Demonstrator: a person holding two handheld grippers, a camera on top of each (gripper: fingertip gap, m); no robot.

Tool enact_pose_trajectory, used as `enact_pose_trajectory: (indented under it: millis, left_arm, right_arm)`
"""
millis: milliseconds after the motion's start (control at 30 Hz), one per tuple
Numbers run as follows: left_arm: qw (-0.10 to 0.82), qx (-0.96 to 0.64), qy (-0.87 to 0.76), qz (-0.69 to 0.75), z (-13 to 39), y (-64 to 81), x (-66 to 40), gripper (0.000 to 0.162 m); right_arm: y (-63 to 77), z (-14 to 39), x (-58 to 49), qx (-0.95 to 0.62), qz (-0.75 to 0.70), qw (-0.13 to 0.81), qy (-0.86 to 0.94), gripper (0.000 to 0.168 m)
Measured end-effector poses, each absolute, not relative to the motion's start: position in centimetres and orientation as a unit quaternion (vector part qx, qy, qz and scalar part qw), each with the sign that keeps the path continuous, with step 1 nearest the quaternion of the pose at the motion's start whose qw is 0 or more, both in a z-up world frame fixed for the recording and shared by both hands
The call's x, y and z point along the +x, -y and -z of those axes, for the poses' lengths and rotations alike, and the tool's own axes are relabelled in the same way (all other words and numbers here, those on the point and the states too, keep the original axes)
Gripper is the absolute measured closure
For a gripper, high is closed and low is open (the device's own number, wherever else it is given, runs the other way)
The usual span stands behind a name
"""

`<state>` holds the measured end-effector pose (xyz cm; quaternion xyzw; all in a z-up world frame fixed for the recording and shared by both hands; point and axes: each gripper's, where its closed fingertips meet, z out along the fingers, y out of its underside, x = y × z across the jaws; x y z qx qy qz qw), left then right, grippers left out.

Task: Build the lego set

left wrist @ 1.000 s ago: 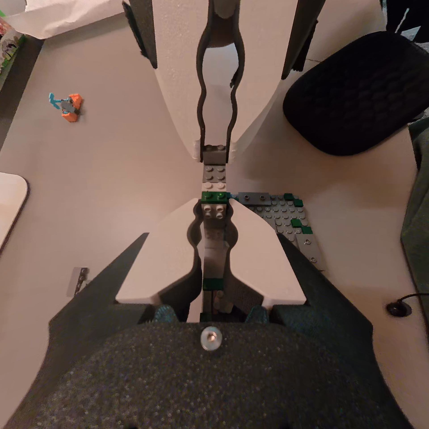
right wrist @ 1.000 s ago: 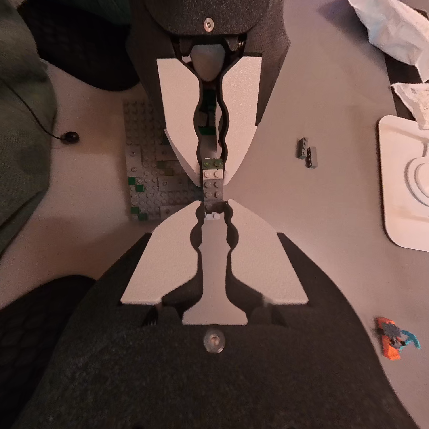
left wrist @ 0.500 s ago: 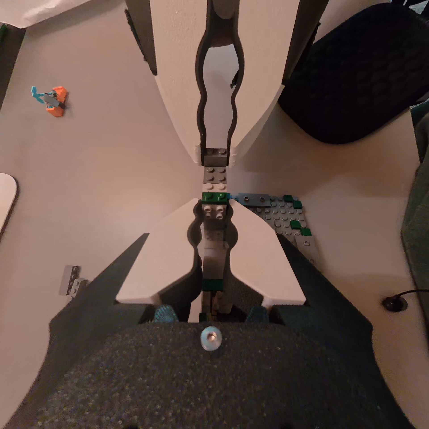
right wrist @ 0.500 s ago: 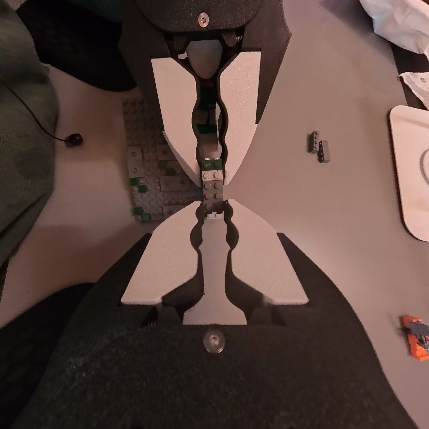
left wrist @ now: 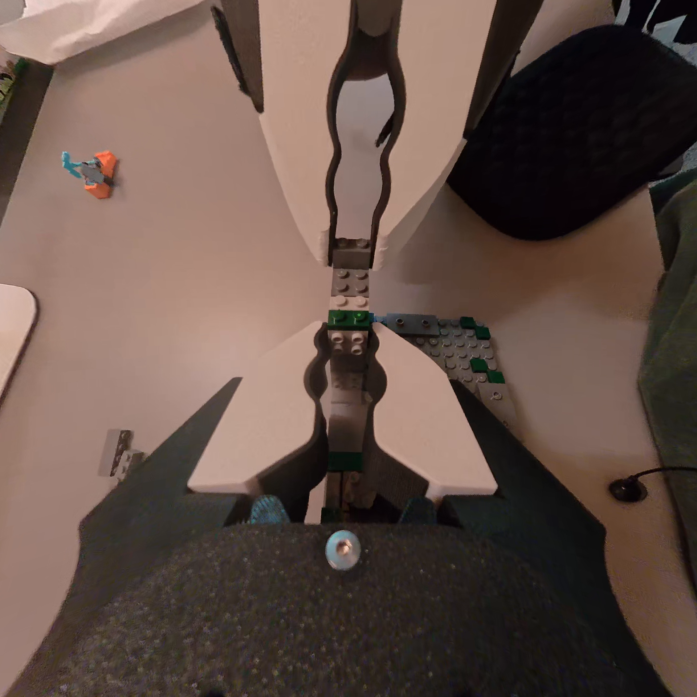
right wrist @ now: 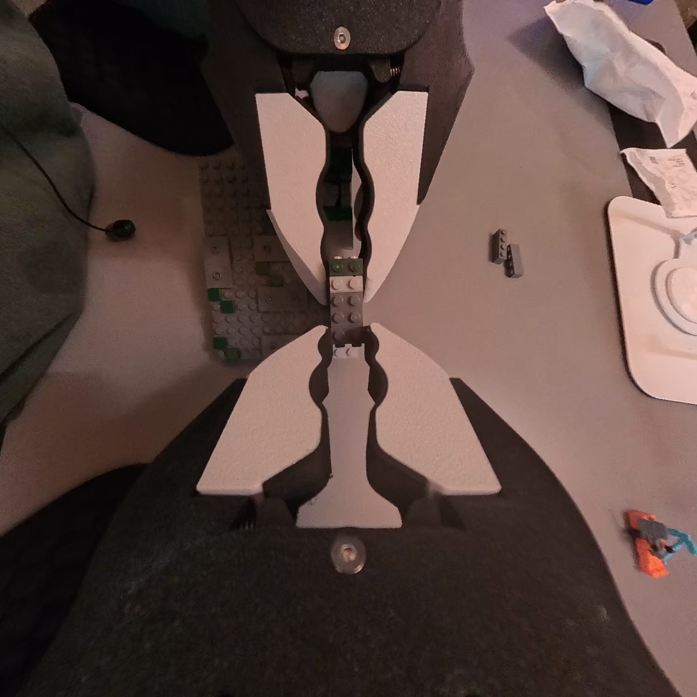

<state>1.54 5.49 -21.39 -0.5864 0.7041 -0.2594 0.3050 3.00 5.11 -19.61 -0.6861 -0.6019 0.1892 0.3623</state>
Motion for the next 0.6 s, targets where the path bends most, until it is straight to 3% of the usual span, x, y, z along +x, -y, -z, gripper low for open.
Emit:
enact_pose_trajectory:
  millis: [600]
  left_arm:
    - [0.318,-0.582,-0.705,0.252,19.7,-5.5,1.1,0.144]
  right_arm:
    - [-5.1,17.9,2.6,-0.678,-0.193,0.394,0.59,0.152]
